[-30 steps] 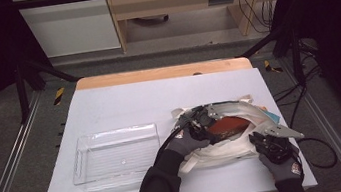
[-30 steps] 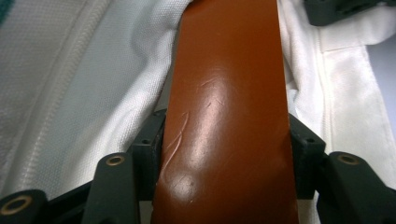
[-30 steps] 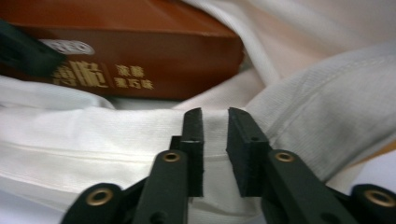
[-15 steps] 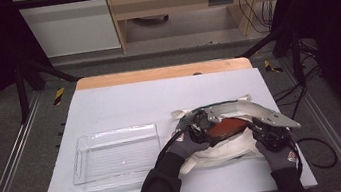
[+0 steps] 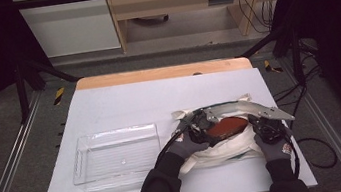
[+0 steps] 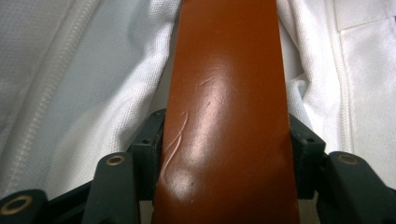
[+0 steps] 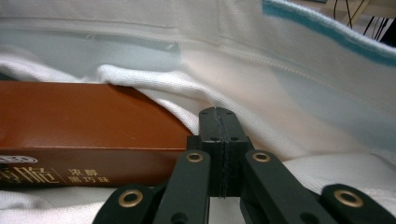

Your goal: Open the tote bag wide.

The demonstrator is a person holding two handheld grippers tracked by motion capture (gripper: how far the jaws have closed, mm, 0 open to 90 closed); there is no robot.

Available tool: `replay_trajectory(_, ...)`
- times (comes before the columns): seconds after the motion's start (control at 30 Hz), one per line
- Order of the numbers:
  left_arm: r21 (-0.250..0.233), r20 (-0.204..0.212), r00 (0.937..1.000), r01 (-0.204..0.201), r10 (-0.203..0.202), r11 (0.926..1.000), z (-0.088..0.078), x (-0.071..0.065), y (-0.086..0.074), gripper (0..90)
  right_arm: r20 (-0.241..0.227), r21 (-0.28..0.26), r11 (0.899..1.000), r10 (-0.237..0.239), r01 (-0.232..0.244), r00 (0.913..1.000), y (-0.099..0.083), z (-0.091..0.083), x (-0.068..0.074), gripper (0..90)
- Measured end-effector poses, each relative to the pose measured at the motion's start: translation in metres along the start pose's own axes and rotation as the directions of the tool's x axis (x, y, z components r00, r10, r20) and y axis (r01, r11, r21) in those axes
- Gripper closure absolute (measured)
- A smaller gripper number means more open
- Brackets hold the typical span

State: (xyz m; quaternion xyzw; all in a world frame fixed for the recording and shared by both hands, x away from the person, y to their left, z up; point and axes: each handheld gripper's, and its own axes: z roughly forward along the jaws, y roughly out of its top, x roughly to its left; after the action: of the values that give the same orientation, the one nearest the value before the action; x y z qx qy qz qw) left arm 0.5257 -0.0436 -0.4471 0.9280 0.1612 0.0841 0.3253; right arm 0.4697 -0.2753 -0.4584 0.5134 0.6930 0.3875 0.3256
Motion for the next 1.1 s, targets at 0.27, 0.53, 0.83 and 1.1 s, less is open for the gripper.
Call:
replay_trajectory(0.27, -0.001, 0.003, 1.0000, 0.005, -0.005, 1.0000, 0.000, 0.000, -0.001, 42.8, -0.042, -0.029, 0.999, 0.027, -0.028, 0.9987, 0.001, -0.008, -0.002, 87.8)
replay_trajectory(0.53, -0.002, 0.001, 1.0000, 0.003, -0.003, 1.0000, 0.000, 0.000, -0.001, 42.8, -0.068, -0.054, 0.998, 0.035, -0.039, 0.9971, 0.002, 0.003, 0.001, 76.9)
replay_trajectory(0.83, -0.005, -0.007, 0.9998, -0.018, 0.018, 0.9998, 0.000, -0.001, -0.001, 42.9, -0.024, -0.067, 0.995, 0.070, -0.072, 0.9972, 0.004, 0.006, -0.004, 89.7)
replay_trajectory(1.1, -0.004, -0.019, 0.9990, -0.042, 0.041, 0.9991, -0.002, -0.005, -0.002, 43.2, 0.004, -0.007, 0.997, 0.075, -0.075, 0.9972, 0.010, 0.023, -0.013, 89.6)
